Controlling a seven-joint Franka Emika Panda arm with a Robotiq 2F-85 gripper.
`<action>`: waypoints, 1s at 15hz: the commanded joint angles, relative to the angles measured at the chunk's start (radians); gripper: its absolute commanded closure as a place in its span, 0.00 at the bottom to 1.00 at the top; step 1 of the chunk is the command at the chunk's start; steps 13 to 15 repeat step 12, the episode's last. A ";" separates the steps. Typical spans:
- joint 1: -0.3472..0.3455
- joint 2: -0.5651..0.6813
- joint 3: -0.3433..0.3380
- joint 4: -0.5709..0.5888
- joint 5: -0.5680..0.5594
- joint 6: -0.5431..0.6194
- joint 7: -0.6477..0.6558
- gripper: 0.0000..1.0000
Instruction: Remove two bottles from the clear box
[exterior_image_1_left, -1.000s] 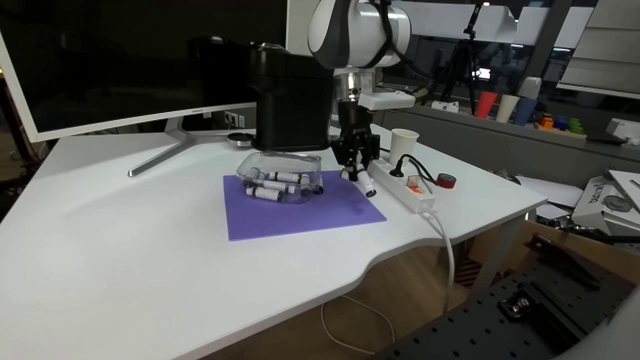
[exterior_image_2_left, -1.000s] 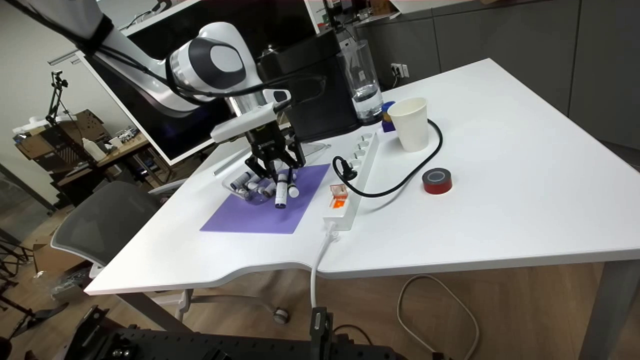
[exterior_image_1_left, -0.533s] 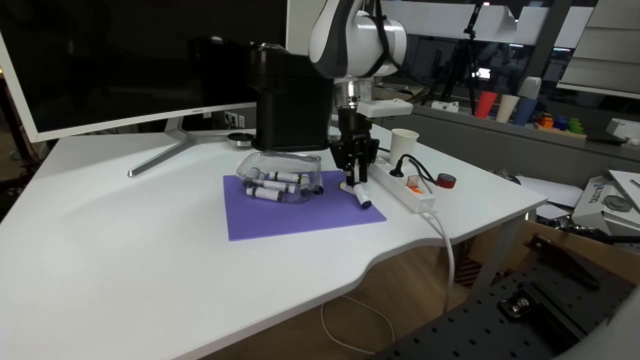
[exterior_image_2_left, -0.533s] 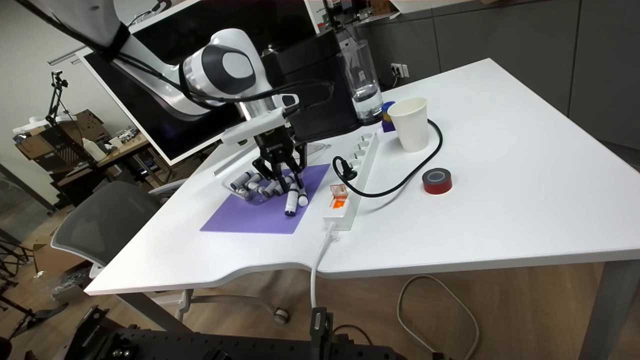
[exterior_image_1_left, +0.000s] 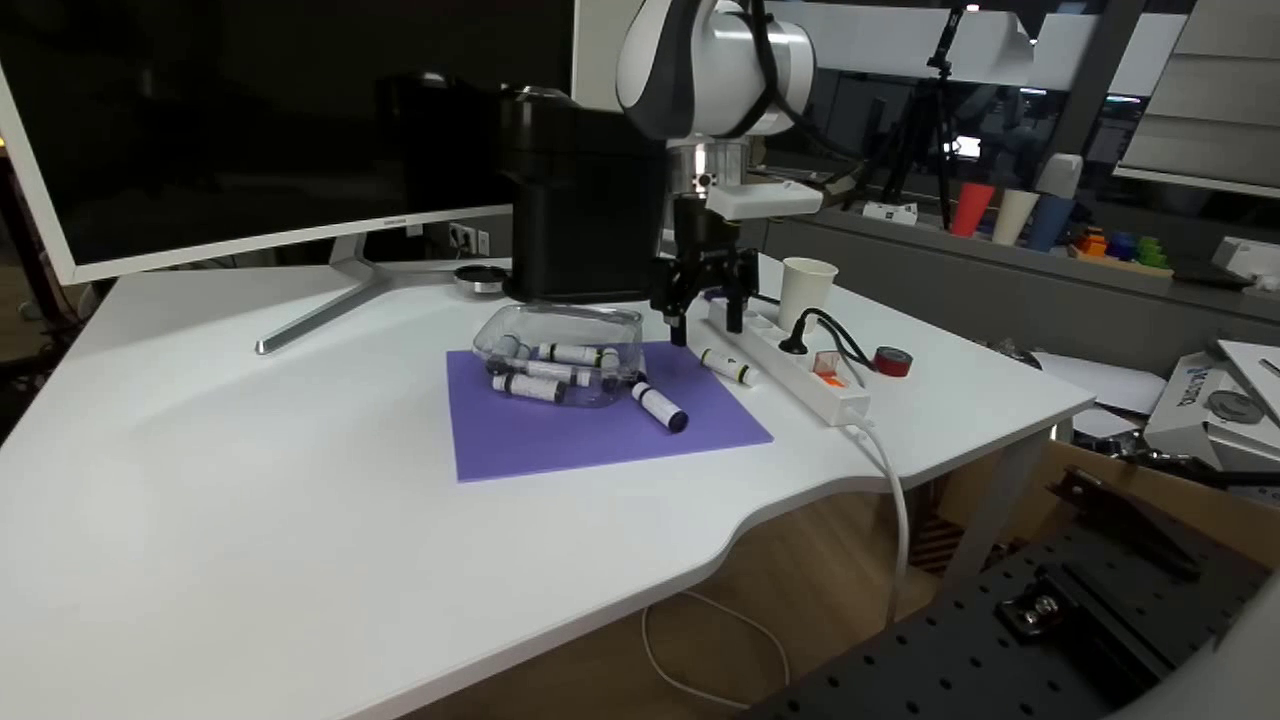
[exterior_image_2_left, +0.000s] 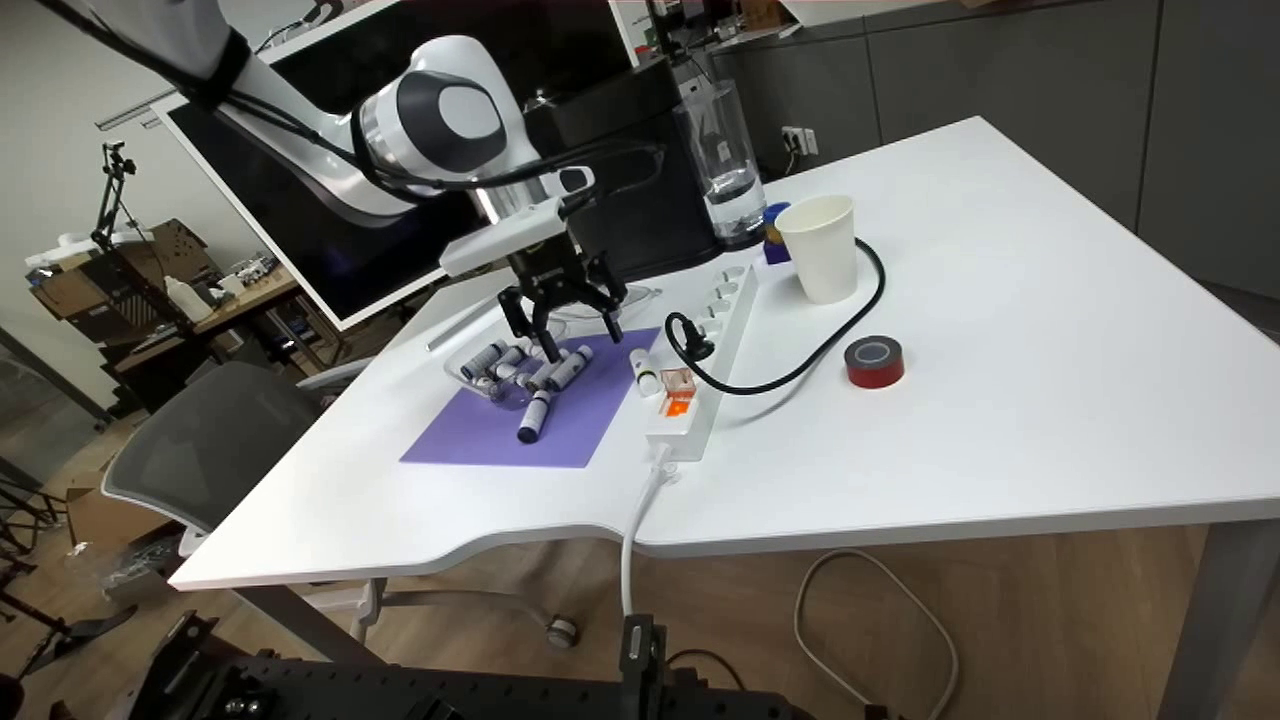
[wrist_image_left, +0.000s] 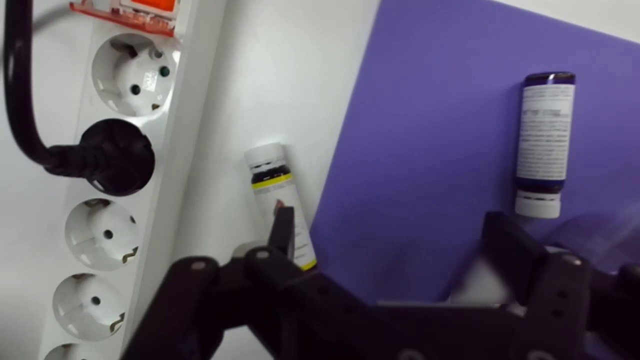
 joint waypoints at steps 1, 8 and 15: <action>0.018 -0.114 0.000 -0.062 0.038 -0.047 0.088 0.00; 0.088 -0.298 0.000 -0.144 0.033 -0.207 0.211 0.00; 0.121 -0.368 0.005 -0.177 0.009 -0.265 0.272 0.00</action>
